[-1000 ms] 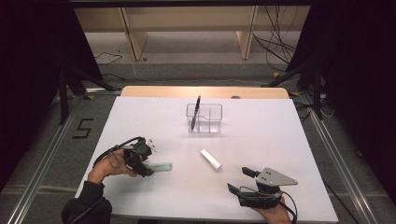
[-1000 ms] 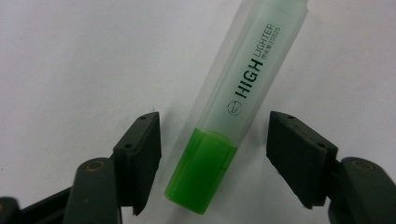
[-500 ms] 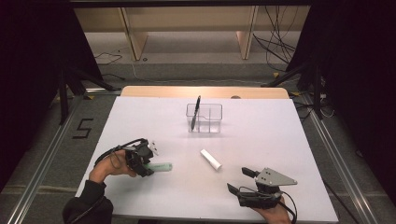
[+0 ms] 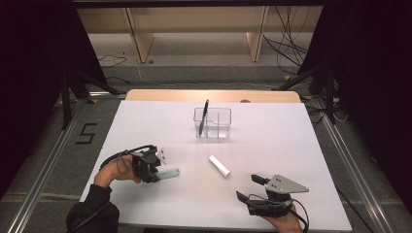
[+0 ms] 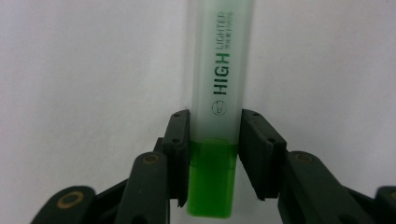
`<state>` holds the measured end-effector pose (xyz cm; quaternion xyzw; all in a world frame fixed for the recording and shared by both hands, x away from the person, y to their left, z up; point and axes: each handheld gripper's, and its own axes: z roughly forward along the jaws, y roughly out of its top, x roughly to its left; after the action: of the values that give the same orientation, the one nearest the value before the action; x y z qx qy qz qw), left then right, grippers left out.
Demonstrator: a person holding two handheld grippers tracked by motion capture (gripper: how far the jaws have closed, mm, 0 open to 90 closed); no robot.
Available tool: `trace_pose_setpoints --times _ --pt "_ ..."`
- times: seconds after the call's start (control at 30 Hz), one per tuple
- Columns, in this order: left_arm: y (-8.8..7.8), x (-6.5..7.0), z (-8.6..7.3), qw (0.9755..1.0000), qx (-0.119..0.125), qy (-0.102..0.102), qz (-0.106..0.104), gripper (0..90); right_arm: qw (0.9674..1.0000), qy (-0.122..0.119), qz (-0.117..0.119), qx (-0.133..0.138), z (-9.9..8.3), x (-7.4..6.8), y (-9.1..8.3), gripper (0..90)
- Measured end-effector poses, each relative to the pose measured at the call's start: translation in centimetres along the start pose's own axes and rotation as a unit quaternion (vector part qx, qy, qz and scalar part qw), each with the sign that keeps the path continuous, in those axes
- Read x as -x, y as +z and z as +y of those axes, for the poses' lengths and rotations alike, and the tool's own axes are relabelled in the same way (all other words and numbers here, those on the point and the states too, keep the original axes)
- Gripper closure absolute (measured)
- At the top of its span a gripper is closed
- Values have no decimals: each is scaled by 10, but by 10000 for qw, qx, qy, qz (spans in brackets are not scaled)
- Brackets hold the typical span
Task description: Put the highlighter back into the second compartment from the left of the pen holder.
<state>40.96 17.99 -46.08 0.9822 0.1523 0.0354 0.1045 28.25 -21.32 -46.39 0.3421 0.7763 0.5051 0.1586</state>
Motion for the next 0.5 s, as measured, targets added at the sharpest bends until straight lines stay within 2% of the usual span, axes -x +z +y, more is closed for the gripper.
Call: trace_pose_setpoints --times 0.33,0.5 --pt "-1 0 0 9999 20 124 -9 663 10000 -3 5 0 0 0 0 229" --pt "-2 -1 -1 10000 85 15 7 665 10000 -11 3 4 0 0 0 229"
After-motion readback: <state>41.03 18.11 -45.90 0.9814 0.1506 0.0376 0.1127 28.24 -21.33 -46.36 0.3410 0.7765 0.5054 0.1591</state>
